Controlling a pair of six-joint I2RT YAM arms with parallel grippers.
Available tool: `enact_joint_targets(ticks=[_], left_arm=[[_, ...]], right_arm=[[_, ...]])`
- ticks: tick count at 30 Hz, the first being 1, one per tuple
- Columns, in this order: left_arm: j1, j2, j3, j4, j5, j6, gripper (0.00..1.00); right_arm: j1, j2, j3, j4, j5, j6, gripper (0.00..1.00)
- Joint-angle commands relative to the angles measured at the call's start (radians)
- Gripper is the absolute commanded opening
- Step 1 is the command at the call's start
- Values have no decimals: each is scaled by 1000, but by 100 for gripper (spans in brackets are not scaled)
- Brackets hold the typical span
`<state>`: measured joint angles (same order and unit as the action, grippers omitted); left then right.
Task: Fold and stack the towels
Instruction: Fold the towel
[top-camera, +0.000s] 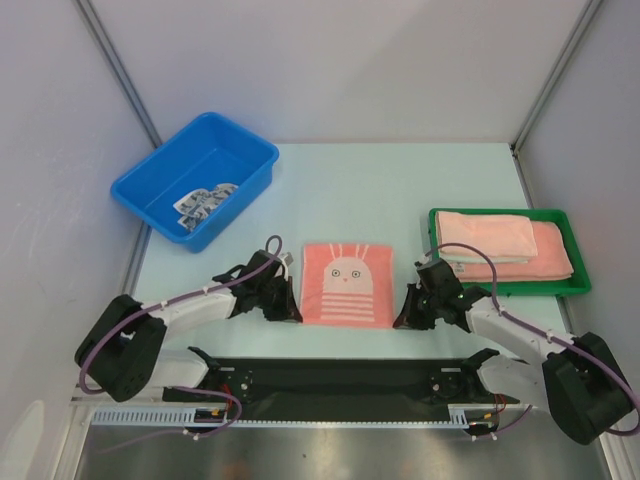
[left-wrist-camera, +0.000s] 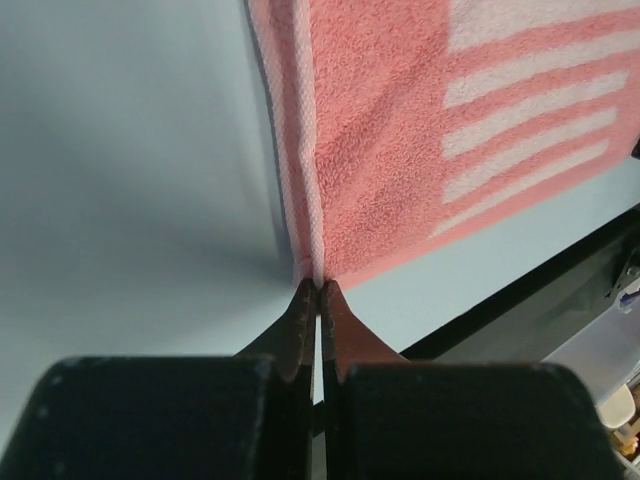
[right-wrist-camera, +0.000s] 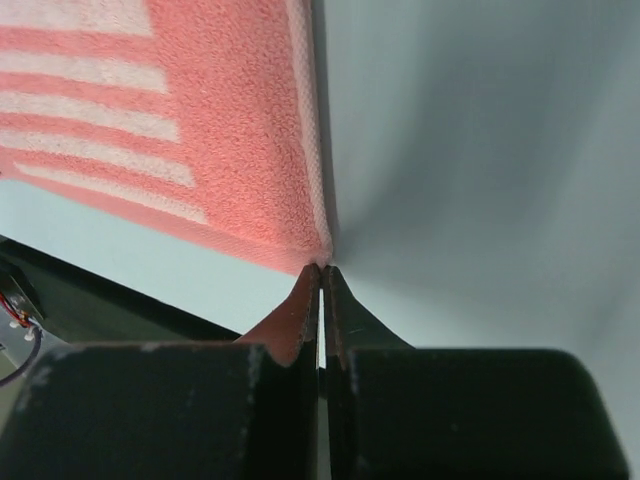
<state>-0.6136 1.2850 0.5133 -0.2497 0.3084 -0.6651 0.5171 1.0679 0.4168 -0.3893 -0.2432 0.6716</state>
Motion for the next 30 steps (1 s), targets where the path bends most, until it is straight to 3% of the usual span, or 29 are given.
enact_joint_targets(ticks=[1, 10, 17, 18, 19, 20, 22, 27, 28, 30], left_arm=[[-5, 30, -2, 63, 11, 2, 0], [-5, 34, -2, 33, -23, 30, 1], [-5, -27, 48, -95, -94, 68, 0], [-5, -26, 42, -94, -89, 71, 0], [-5, -16, 37, -91, -83, 70, 0], [-5, -10, 31, -77, -59, 71, 0], [-5, 3, 18, -65, -43, 70, 9], [-8, 11, 13, -59, -37, 70, 13], [-9, 10, 24, -62, -32, 70, 23], [-8, 1, 39, -94, -31, 79, 32]], right_arm=[[-2, 35, -12, 95, -7, 16, 0], [-2, 34, -27, 99, 2, 13, 0], [-9, -29, 31, -20, 35, -3, 0], [-8, -31, 19, -20, 30, -3, 2], [-8, -28, 11, -17, 27, -1, 13], [-8, -26, 2, -10, 21, 2, 17], [-6, -28, -26, 4, 13, 8, 18], [1, -55, -36, 14, 7, 20, 23], [1, -69, -32, 6, 7, 19, 25], [-2, -80, -6, -40, 22, 11, 26]])
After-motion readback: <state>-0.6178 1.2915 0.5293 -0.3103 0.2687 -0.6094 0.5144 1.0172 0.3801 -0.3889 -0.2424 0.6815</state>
